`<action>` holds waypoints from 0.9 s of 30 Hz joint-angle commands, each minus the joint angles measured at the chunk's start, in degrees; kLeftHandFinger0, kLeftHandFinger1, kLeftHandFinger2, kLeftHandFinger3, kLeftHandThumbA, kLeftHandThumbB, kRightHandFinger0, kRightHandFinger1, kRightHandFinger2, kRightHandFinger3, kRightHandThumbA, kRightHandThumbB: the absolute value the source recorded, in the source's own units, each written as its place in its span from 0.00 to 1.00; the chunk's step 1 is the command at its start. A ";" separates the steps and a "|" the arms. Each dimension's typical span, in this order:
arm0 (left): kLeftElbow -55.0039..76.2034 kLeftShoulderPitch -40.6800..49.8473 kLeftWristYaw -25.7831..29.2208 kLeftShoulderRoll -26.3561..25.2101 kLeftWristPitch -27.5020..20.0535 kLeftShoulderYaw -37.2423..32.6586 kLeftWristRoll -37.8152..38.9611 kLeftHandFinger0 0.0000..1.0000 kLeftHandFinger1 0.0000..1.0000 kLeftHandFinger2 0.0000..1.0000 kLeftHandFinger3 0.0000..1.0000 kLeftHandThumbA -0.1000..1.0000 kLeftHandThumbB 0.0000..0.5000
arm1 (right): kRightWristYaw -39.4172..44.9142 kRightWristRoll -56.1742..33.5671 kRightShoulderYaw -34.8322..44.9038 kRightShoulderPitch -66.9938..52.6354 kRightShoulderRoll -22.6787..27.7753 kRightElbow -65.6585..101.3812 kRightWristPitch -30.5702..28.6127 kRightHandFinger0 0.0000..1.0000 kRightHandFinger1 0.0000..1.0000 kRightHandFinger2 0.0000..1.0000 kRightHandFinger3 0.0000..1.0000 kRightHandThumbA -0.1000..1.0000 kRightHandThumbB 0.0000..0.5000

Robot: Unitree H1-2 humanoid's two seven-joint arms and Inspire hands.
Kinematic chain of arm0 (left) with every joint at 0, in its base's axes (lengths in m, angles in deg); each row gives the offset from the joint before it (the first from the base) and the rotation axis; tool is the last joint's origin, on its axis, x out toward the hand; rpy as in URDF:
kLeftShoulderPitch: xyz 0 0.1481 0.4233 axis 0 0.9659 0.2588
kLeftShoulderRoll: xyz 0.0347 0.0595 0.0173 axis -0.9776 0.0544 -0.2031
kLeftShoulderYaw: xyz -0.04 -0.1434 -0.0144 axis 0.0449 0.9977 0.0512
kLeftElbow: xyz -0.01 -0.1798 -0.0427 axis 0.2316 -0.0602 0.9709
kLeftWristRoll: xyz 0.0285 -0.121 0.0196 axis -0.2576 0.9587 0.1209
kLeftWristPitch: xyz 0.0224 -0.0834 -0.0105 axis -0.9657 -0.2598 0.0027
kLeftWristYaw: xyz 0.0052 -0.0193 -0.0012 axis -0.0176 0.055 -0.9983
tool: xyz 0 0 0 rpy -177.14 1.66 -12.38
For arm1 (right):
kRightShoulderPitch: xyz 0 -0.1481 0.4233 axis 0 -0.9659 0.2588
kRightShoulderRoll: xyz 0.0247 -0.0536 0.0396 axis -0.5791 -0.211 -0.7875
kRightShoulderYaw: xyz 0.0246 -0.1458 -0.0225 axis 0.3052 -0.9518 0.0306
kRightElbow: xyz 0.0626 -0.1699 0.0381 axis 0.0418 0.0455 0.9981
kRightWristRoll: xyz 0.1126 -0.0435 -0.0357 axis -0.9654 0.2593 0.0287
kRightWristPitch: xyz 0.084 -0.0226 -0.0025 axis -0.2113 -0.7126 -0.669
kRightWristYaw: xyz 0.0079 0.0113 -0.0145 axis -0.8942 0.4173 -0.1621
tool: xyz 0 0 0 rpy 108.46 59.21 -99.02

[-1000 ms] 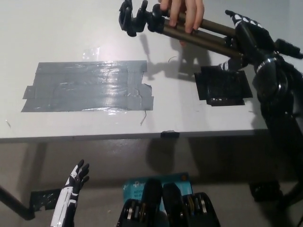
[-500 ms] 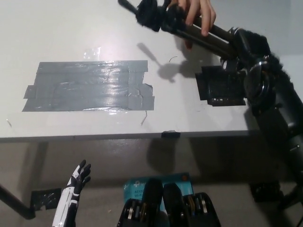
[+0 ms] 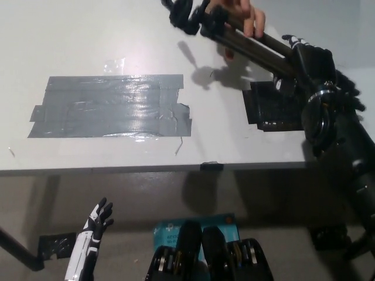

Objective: A person hands a tripod to the robot which it grabs with its right hand and places in the middle of the table in front of it

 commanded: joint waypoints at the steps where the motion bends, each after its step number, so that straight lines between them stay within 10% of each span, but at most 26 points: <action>1: 0.35 -1.04 -0.21 -0.75 -2.08 -0.98 -1.84 0.97 1.00 1.00 1.00 0.98 0.56 | -25.14 3.86 -0.98 5.28 3.67 3.38 -13.75 0.00 0.49 0.82 0.85 0.00 0.43; 6: 0.38 -1.33 -0.54 -1.00 -1.96 -0.94 -1.47 0.96 1.00 1.00 1.00 0.97 0.57 | -26.12 4.85 -2.08 1.19 4.56 5.08 -14.80 0.00 0.44 0.82 0.88 0.00 0.50; 11: 0.50 -1.21 -0.77 -1.01 -1.79 -0.94 -1.09 0.96 1.00 1.00 1.00 0.96 0.58 | -26.32 4.81 -2.77 -2.40 5.72 5.35 -16.16 0.00 0.31 0.71 0.69 0.00 0.60; 23: 0.28 -2.24 -0.56 -1.22 -1.62 -0.98 -1.83 0.97 1.00 1.00 1.00 0.97 0.58 | -21.01 4.07 -5.24 -5.38 8.03 1.82 -18.38 0.06 0.53 0.87 0.83 0.07 0.46; 24: 0.31 -2.25 -0.52 -1.28 -1.57 -1.00 -1.86 0.97 1.00 1.00 1.00 0.96 0.58 | -13.72 1.39 -4.69 -5.93 8.24 4.06 -17.19 0.26 0.67 0.91 0.93 0.29 0.54; 25: 0.24 -2.37 -0.49 -1.31 -1.58 -1.01 -1.89 0.98 1.00 1.00 1.00 0.96 0.57 | -3.34 -2.23 -4.17 -6.40 8.83 7.30 -15.27 0.81 1.00 1.00 1.00 0.51 0.75; 27: 0.15 -2.59 -0.47 -1.40 -1.55 -1.03 -1.94 0.98 1.00 1.00 1.00 0.96 0.57 | 12.73 -7.80 -4.31 -6.86 10.47 12.71 -11.39 1.00 1.00 1.00 1.00 0.64 0.93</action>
